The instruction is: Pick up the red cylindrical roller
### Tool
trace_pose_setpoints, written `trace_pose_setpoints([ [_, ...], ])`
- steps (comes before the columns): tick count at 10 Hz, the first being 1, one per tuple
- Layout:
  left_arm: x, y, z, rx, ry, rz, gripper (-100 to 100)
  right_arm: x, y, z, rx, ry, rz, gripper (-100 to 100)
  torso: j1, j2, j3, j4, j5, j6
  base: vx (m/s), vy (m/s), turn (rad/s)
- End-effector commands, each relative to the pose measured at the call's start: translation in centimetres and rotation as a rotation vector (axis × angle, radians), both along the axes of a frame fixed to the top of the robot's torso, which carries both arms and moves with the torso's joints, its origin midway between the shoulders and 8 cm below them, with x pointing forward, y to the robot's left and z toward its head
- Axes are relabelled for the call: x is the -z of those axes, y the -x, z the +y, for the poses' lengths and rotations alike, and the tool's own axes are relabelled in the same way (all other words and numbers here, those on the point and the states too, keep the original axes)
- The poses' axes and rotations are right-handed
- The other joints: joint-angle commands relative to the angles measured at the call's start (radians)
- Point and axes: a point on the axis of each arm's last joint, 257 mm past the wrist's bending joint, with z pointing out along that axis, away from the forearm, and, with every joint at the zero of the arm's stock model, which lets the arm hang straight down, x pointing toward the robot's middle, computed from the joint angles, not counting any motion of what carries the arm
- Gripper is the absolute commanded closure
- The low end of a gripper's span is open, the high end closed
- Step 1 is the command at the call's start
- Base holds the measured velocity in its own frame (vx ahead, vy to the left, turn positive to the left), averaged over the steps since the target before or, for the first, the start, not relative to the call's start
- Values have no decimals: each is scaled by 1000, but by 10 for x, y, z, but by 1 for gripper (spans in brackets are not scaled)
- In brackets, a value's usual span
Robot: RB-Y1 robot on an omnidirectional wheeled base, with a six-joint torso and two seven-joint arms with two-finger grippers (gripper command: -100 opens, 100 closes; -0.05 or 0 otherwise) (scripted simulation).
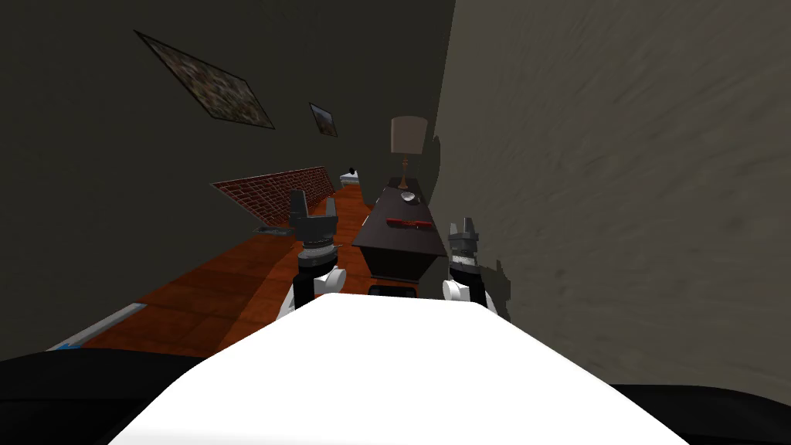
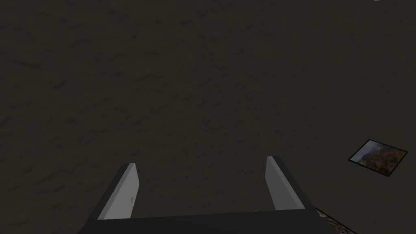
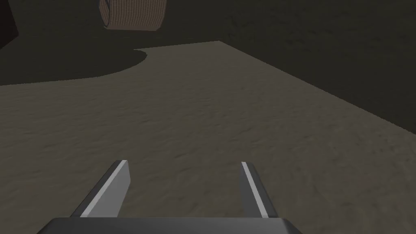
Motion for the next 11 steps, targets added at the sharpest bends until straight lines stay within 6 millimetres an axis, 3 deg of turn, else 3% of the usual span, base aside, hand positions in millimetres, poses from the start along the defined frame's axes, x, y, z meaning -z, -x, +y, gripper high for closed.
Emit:
trace_pose_setpoints([
  [1,0,0,0,0,0,0,0,-1,-1,3,-22,27,0,-100,0,0,0,0,0,0,5,19,33],
  [11,0,0,0,0,0,0,0,-12,-14,21,-182,294,1,-100,4,1,0,0,1,0,-2,57,82],
])
